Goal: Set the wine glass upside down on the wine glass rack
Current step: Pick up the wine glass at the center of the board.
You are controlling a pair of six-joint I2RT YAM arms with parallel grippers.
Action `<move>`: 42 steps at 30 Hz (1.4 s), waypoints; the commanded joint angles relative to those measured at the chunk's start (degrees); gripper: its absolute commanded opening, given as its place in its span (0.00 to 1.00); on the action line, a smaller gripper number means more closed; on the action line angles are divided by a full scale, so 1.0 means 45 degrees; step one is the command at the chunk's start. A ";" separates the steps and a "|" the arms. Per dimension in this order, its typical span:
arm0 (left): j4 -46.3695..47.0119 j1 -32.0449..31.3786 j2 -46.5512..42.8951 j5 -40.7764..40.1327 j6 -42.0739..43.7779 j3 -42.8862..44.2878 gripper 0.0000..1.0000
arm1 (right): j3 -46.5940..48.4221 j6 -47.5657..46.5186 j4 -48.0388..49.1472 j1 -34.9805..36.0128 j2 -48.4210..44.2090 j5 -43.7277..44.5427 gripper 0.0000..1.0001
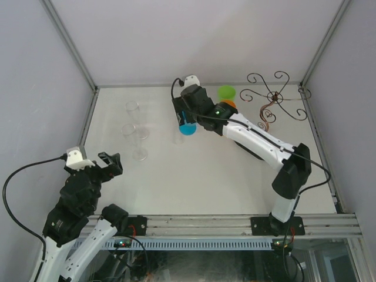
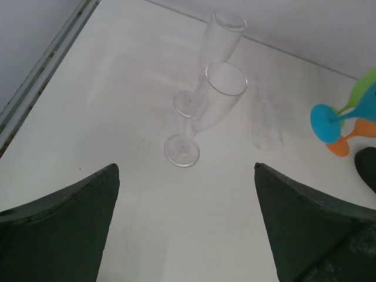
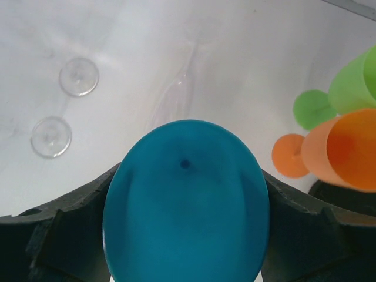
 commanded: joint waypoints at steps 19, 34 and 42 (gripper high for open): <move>0.0561 0.0125 -0.0205 0.2183 0.2557 0.3396 1.00 | -0.3099 0.1896 -0.0267 0.3578 -0.4990 0.2615 0.65; 0.1155 0.0125 0.1874 0.4512 0.1904 0.3978 0.97 | -0.4545 0.2865 0.0322 0.3823 -0.6948 0.2373 0.65; 0.2639 -0.2200 0.3494 0.3538 0.1345 0.3609 0.96 | -0.5439 0.2931 0.0637 0.3826 -0.8082 0.2573 0.64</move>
